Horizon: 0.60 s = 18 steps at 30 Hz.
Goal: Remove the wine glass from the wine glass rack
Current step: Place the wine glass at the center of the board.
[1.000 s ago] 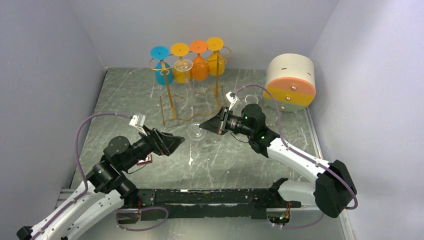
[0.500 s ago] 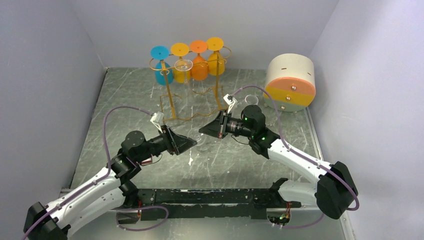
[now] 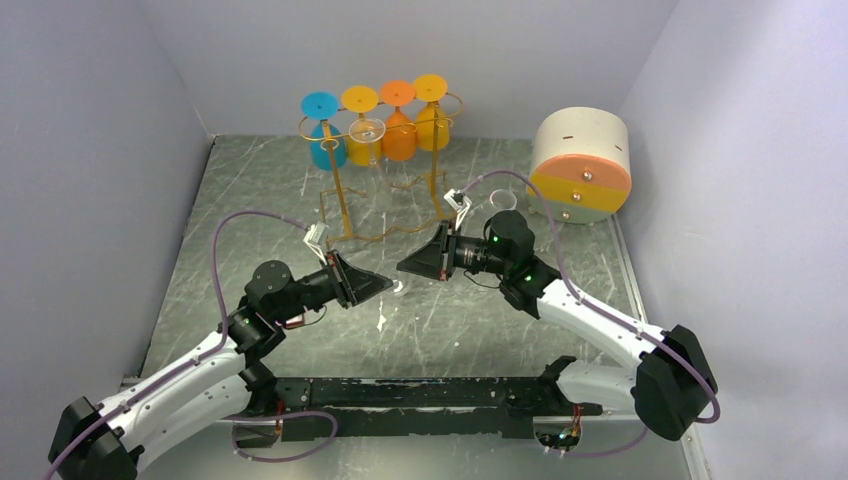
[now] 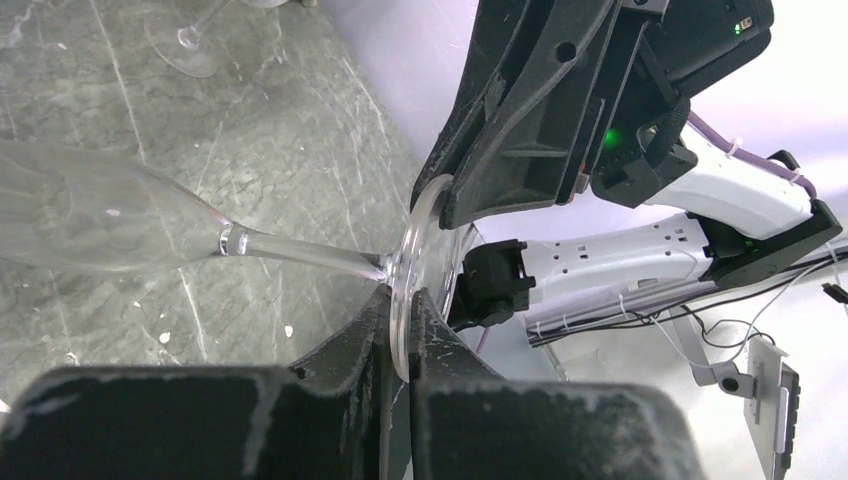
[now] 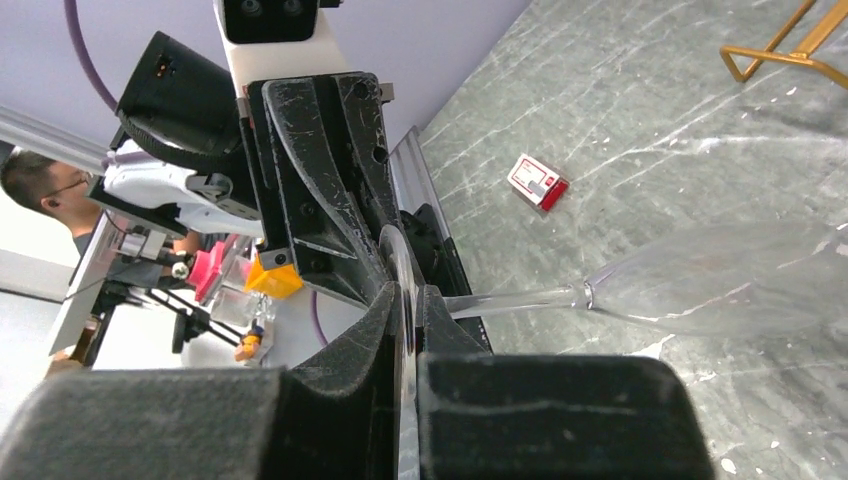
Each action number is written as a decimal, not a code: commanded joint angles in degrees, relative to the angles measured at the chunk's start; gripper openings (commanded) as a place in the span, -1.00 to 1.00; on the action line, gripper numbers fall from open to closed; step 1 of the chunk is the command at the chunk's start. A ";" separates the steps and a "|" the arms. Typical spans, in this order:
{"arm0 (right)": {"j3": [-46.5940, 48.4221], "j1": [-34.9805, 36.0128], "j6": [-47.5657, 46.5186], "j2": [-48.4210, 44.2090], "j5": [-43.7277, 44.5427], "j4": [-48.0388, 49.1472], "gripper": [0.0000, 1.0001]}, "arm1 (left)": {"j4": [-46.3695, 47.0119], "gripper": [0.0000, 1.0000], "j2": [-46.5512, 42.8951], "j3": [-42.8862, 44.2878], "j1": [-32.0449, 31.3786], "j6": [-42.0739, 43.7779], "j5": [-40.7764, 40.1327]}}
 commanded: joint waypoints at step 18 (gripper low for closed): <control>0.84 0.40 -9.48 -11.14 29.26 -18.65 0.03 | -7.65 -0.86 -8.71 1.66 -0.06 21.56 6.14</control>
